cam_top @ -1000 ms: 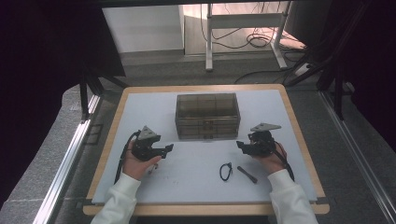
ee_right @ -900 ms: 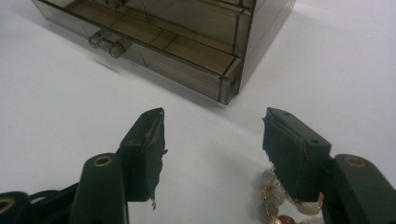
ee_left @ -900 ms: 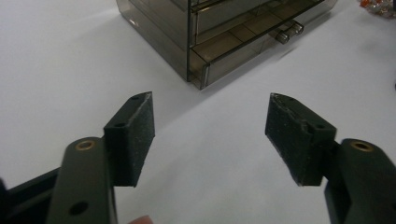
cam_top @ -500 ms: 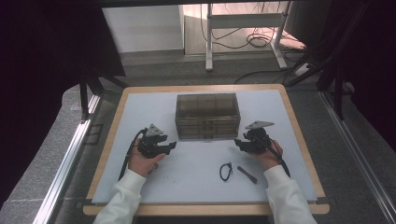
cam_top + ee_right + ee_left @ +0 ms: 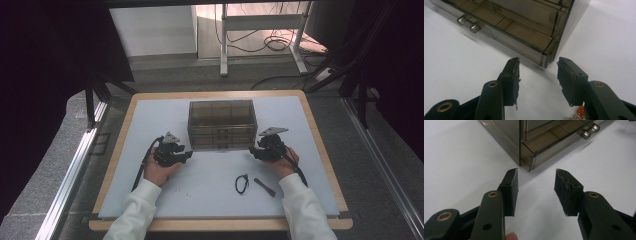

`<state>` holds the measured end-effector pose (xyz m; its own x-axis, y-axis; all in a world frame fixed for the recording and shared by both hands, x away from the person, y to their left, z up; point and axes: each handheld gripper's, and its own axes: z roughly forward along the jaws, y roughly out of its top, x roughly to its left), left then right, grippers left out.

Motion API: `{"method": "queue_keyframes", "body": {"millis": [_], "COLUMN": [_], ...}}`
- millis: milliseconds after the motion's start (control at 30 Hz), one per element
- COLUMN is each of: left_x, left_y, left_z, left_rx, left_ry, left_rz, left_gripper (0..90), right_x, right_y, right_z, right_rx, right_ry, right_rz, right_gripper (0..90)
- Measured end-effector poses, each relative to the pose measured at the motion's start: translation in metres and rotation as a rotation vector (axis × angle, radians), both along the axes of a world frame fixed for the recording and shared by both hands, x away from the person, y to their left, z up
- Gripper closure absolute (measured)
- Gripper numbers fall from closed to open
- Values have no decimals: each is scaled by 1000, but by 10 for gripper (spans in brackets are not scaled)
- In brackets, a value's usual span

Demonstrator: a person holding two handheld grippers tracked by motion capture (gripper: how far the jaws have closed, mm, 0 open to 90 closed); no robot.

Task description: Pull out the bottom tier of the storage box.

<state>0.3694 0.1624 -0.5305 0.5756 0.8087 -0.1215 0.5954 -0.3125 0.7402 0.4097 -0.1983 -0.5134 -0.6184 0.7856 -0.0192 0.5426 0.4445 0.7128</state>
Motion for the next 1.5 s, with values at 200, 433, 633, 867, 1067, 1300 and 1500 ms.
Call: {"method": "queue_keyframes", "body": {"millis": [200, 433, 633, 867, 1067, 1300, 1500], "left_x": [4, 8, 8, 12, 14, 14, 12], "left_y": [-3, -7, -10, -15, -16, -16, -18], "left_z": [-2, -3, -2, 2, -1, -1, 0], "left_rx": [-8, -13, -11, 20, 34, 31, 48], "left_ry": [4, -2, -10, -17, -4, 5, 11], "left_rz": [-1, 1, -8, -2, 10, 25, 25], "left_gripper": [547, 601, 647, 689, 735, 771, 776], "right_x": [3, 5, 6, 6, 6, 5, 2], "right_y": [1, 6, 9, 8, 8, 9, 8], "right_z": [-3, -4, -3, -4, -6, -6, -6], "right_rx": [-1, -3, -12, -20, -32, -40, -46], "right_ry": [-2, -5, -5, -8, -6, -7, -6], "right_rz": [0, 10, 17, 4, 5, 7, 11], "right_gripper": [574, 602, 627, 686, 703, 712, 719]}}
